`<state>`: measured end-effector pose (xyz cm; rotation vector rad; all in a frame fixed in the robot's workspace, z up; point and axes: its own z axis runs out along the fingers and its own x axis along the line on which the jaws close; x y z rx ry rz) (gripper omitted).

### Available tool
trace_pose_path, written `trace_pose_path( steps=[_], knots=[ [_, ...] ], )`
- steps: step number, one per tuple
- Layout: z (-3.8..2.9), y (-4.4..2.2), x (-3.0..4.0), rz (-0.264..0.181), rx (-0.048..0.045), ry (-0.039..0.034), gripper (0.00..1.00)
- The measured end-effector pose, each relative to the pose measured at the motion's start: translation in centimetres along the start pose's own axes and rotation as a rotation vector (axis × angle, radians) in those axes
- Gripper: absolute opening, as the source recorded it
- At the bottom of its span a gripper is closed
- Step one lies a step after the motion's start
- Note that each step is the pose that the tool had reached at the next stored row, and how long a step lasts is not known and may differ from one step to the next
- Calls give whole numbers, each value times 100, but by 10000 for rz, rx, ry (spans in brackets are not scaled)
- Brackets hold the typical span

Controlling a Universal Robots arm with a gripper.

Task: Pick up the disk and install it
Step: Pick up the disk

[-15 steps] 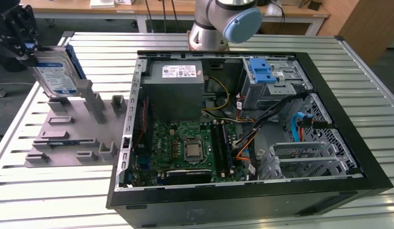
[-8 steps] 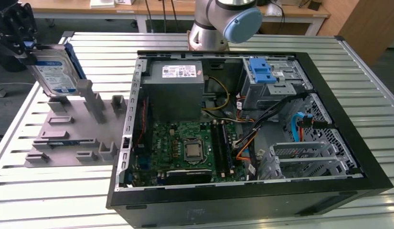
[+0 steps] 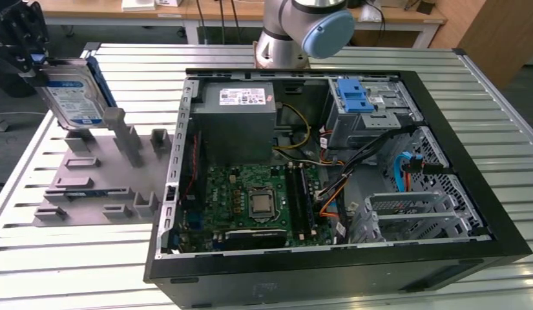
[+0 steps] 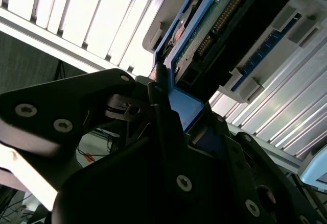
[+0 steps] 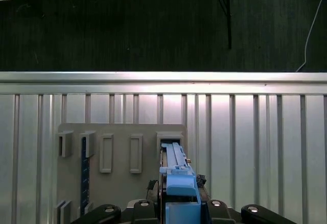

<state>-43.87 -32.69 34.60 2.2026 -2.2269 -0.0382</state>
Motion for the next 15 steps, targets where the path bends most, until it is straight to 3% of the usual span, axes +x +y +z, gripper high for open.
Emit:
trace_pose_path(
  steps=[15],
  knots=[
    [-75, 2, -1, 1, 0, 0, 36]
  ],
)
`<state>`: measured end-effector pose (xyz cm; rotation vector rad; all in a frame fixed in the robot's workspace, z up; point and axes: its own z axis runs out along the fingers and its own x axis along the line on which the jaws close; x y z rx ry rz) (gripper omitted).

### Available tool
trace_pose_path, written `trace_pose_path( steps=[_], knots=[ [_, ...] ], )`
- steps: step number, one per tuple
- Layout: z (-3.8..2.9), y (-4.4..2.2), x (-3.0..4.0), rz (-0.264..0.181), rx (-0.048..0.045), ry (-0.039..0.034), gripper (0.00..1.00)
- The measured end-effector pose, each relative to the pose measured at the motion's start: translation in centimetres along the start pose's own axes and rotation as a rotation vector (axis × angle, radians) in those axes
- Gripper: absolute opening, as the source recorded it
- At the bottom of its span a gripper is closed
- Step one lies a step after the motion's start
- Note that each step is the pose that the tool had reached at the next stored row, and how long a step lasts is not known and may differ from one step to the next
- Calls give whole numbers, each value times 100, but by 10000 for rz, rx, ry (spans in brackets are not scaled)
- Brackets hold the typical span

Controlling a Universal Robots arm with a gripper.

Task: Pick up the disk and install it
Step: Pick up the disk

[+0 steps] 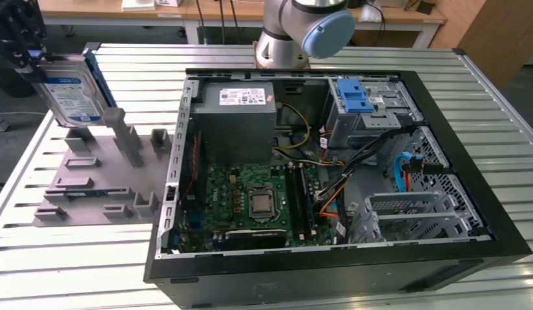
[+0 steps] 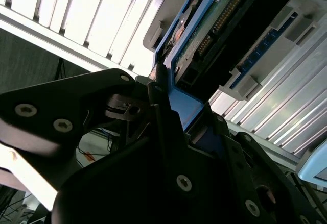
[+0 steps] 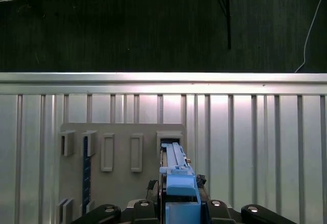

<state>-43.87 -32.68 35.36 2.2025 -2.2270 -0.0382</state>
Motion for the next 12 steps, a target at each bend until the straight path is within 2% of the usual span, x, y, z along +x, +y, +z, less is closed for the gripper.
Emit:
trace_pose_path(
  steps=[12],
  knots=[
    [-90, 2, -1, -1, -1, 0, 36]
  ],
)
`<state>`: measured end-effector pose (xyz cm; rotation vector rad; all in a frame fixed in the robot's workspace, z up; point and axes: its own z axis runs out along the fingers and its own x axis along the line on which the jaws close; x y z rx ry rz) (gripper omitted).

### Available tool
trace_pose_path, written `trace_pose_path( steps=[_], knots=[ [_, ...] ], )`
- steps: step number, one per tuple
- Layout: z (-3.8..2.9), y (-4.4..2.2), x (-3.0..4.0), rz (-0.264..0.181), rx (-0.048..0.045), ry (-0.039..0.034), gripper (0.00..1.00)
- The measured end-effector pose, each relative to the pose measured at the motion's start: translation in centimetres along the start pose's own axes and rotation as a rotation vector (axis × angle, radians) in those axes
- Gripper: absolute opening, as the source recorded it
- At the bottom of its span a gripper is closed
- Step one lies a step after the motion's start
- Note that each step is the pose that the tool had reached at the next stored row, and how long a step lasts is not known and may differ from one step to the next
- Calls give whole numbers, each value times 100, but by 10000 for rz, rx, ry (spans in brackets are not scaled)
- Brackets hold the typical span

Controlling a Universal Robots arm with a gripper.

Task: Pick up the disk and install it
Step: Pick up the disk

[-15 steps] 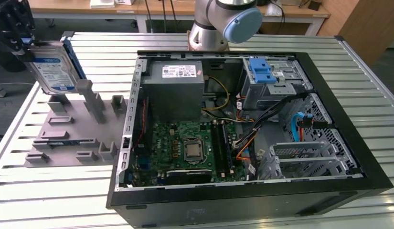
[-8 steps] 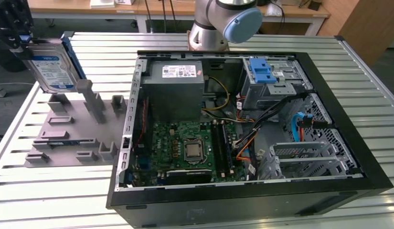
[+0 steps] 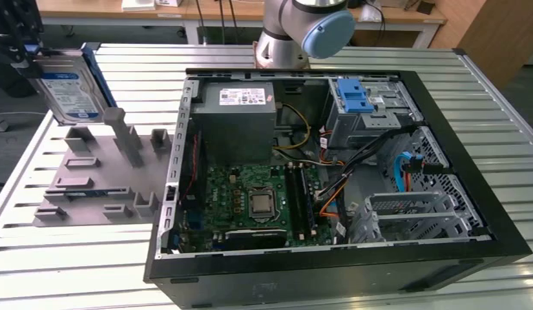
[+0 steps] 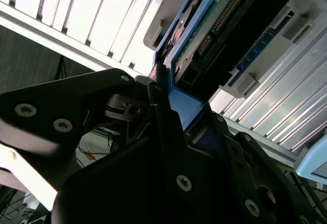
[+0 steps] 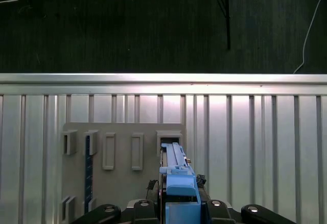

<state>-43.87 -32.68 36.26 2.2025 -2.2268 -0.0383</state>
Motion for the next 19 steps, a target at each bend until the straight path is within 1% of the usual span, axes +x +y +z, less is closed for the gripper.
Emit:
trace_pose_path(
  steps=[19],
  knots=[
    [-118, 3, -5, 0, 0, 0, 36]
  ],
)
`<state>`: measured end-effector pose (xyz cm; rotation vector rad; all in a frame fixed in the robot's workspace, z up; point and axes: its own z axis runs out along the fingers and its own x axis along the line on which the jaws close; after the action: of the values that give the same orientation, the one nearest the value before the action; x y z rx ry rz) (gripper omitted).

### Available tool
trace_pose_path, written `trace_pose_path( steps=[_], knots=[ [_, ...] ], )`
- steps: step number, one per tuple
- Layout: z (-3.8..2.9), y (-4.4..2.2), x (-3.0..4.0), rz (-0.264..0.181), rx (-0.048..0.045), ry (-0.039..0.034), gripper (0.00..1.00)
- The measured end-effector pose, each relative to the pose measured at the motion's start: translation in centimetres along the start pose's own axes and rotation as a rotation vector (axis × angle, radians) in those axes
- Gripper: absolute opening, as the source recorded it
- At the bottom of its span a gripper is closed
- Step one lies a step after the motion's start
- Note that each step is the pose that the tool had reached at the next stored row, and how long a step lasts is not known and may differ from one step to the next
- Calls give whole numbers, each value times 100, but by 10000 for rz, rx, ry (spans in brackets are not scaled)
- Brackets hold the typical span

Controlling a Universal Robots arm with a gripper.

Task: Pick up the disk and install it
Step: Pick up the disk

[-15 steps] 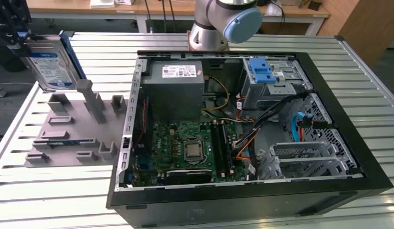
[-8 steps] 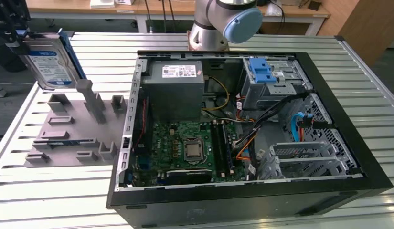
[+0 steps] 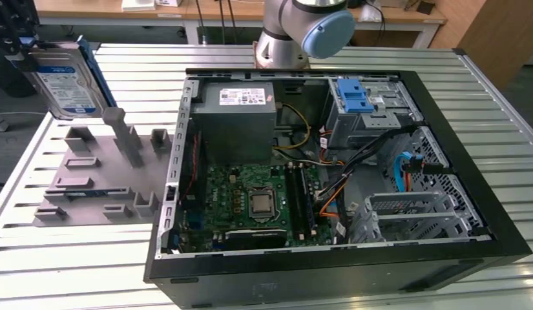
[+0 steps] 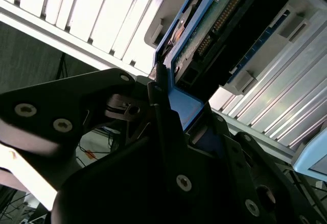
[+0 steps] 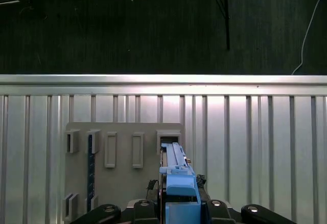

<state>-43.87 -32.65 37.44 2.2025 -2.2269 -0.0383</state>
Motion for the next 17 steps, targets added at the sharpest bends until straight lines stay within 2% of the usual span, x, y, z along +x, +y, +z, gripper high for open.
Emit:
trace_pose_path(
  steps=[8, 17],
  knots=[
    [-48, 1, -4, 0, 0, 0, 36],
    [-132, 3, -10, 0, 0, 6, 36]
  ],
)
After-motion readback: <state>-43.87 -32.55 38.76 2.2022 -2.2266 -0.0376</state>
